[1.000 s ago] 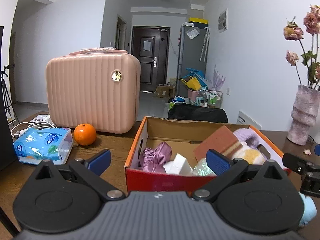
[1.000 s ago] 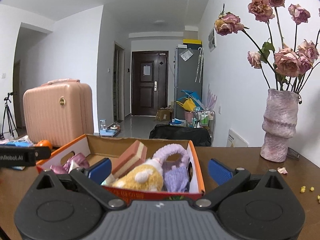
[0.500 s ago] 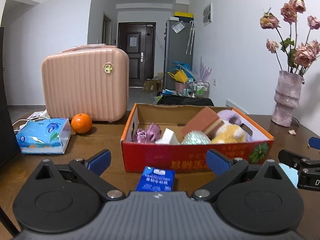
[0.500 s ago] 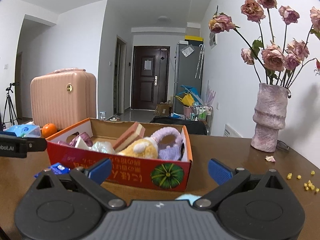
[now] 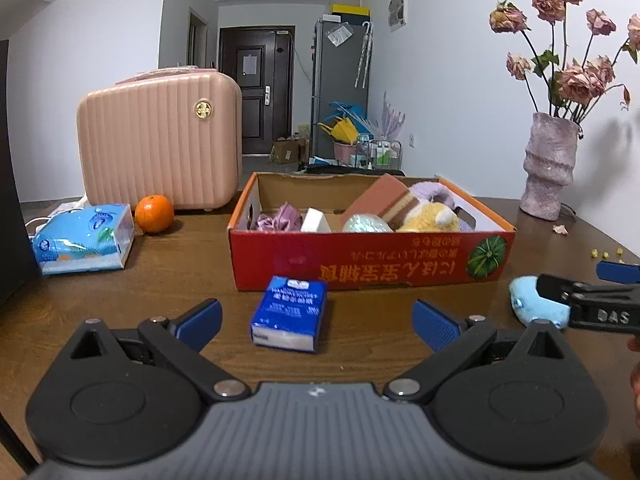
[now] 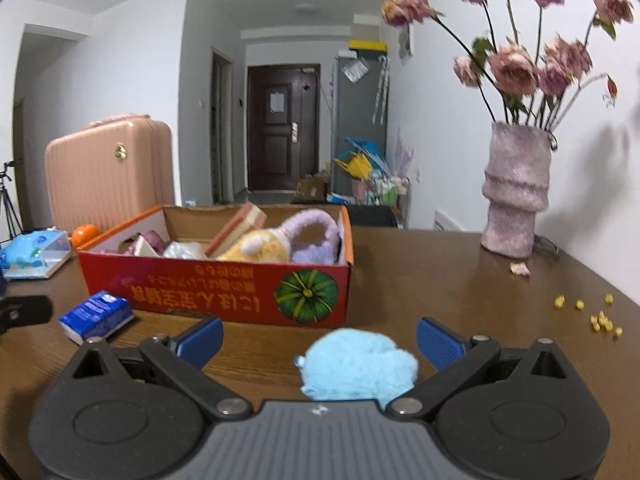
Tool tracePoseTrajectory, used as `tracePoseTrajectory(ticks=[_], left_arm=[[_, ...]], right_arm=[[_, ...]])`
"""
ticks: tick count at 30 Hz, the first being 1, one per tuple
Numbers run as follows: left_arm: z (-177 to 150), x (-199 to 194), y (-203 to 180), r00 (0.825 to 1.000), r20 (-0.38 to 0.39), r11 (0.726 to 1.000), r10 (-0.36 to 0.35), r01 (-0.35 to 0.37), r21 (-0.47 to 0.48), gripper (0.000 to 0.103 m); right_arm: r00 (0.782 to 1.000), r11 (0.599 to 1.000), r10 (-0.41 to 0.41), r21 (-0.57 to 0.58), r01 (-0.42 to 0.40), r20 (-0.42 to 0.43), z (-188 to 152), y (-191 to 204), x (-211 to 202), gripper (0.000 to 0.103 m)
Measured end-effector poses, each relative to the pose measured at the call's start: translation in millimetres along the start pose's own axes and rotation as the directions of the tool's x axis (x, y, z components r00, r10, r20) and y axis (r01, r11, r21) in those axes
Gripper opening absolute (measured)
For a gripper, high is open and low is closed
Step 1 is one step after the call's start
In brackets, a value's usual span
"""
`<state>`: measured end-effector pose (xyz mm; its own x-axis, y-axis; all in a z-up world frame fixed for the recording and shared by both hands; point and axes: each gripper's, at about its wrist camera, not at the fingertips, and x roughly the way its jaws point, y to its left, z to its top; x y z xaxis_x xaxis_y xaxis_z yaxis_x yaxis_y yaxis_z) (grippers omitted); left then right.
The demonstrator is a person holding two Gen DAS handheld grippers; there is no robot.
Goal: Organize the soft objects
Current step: 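Grasp the light-blue fuzzy plush with the right tool while the left tool approaches the handkerchief pack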
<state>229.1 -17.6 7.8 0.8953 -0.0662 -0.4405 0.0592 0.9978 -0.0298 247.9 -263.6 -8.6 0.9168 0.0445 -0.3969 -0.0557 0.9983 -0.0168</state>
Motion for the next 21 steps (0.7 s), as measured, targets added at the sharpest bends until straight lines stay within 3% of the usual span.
tracePoseTrajectory(ticks=[10, 17, 21], left_arm=[[-4.2, 7.2, -1.1, 0.999, -0.034, 1.000, -0.006, 0.007, 0.002, 0.103], [-4.6, 8.1, -0.6, 0.999, -0.040, 1.000, -0.005, 0.005, 0.002, 0.103], [-4.5, 8.3, -0.8, 0.999, -0.040, 1.000, -0.005, 0.005, 0.001, 0.103]], right_arm=[[0.988, 0.998, -0.060, 0.009, 0.062, -0.140, -8.1, -7.7, 36.4, 0.103], [0.977, 0.996, -0.060, 0.053, 0.072, -0.204, -8.6, -18.4, 58.4, 0.103], [0.970, 0.996, -0.041, 0.073, 0.060, -0.241, -8.3, -22.7, 71.0, 0.094]])
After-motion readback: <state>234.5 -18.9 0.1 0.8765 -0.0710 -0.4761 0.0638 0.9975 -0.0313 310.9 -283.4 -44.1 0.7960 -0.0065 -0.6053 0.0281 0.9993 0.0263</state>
